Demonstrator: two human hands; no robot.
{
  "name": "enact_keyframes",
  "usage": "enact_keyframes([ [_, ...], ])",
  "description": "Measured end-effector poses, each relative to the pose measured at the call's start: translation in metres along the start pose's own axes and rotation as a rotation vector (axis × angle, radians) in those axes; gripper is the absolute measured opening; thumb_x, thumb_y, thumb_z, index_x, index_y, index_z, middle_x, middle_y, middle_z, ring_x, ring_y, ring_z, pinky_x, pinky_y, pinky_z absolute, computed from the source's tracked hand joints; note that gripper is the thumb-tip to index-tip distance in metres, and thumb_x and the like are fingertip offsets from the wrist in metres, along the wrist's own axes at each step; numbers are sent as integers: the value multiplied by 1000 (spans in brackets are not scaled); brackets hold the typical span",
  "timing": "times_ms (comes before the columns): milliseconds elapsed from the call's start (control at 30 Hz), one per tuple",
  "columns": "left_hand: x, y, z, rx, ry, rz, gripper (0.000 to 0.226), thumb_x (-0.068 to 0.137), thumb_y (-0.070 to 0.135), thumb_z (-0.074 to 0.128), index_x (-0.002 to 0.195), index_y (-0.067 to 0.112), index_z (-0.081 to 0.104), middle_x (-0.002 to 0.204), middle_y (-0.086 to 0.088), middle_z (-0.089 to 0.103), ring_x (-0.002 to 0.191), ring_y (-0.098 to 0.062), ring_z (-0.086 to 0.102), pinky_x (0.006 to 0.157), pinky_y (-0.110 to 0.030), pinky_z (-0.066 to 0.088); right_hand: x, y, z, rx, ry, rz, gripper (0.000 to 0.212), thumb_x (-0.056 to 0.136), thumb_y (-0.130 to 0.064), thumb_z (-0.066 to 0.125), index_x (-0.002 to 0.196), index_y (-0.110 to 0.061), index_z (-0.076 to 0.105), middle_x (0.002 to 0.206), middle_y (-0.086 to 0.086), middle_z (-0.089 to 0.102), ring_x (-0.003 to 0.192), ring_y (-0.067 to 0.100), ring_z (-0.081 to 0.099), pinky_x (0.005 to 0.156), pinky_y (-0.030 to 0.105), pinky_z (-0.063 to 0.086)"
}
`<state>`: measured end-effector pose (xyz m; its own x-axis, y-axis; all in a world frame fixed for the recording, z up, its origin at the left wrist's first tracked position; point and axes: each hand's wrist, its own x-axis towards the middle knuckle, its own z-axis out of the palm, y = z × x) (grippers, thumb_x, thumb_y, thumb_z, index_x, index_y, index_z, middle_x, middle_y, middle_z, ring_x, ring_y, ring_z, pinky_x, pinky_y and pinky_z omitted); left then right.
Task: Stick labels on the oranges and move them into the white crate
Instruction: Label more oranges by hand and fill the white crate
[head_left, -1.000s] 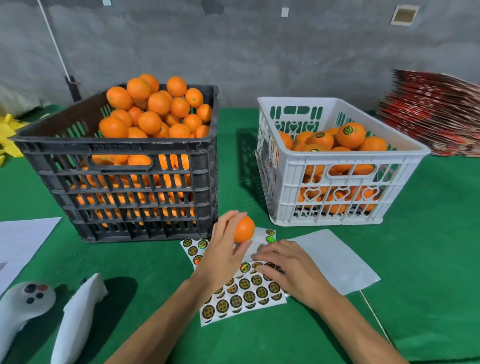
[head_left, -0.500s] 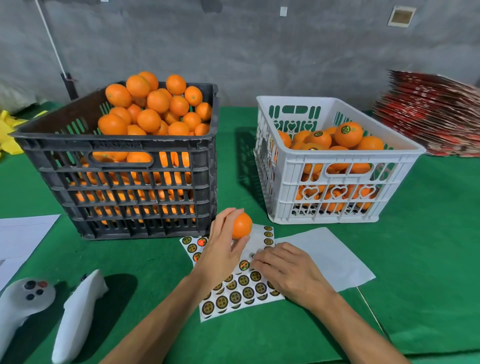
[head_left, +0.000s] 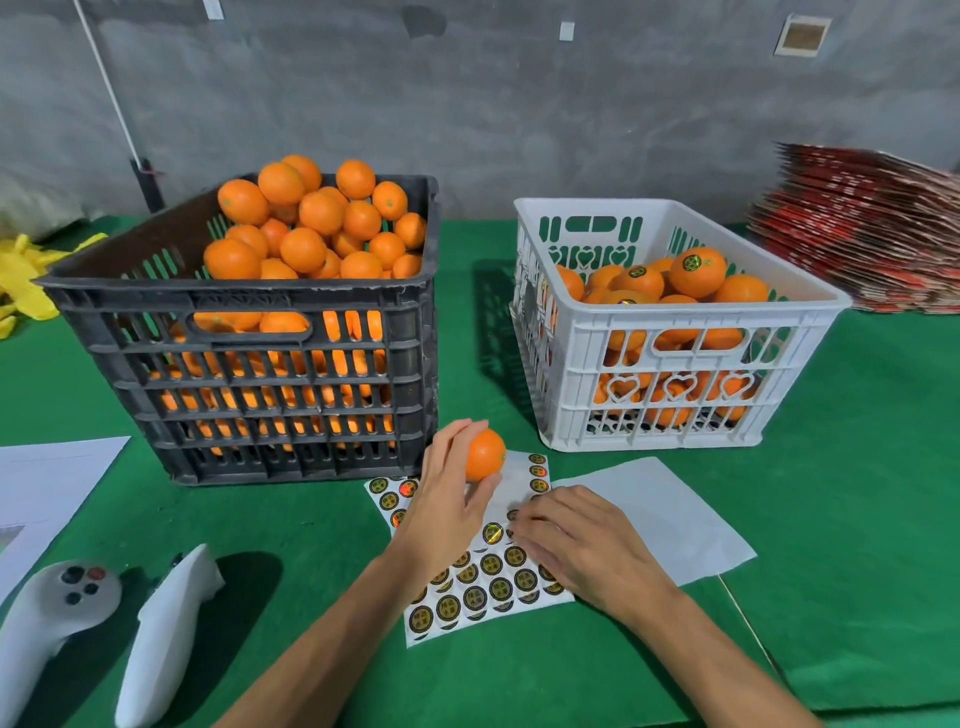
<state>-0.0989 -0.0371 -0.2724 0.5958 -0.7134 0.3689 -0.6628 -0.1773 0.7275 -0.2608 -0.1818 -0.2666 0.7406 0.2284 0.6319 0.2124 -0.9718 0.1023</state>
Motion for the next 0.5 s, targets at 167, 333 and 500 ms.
enact_keyframes([
  [167, -3, -2, 0, -10, 6, 11, 57, 101, 30, 59, 150, 38, 31, 154, 13, 21, 135, -13, 40, 108, -35, 47, 2, -10, -6, 130, 47, 76, 11, 101, -24, 67, 108, -18, 73, 120, -10, 69, 104, 9, 65, 84, 29, 53],
  [333, -4, 0, -2, -80, 15, 13, 59, 100, 28, 61, 148, 45, 32, 153, 17, 22, 135, -7, 41, 103, -36, 51, 32, -26, -13, 813, 316, 789, 4, 98, -31, 68, 97, -34, 71, 119, -12, 69, 115, 16, 64, 94, 23, 49],
  [500, 2, 26, -11, -168, 68, 130, 57, 99, 43, 60, 148, 49, 33, 157, 19, 23, 140, -7, 39, 100, -30, 52, 73, -15, -22, 950, 401, 972, 4, 89, -34, 73, 89, -31, 77, 123, -20, 65, 119, 6, 61, 97, 33, 53],
])
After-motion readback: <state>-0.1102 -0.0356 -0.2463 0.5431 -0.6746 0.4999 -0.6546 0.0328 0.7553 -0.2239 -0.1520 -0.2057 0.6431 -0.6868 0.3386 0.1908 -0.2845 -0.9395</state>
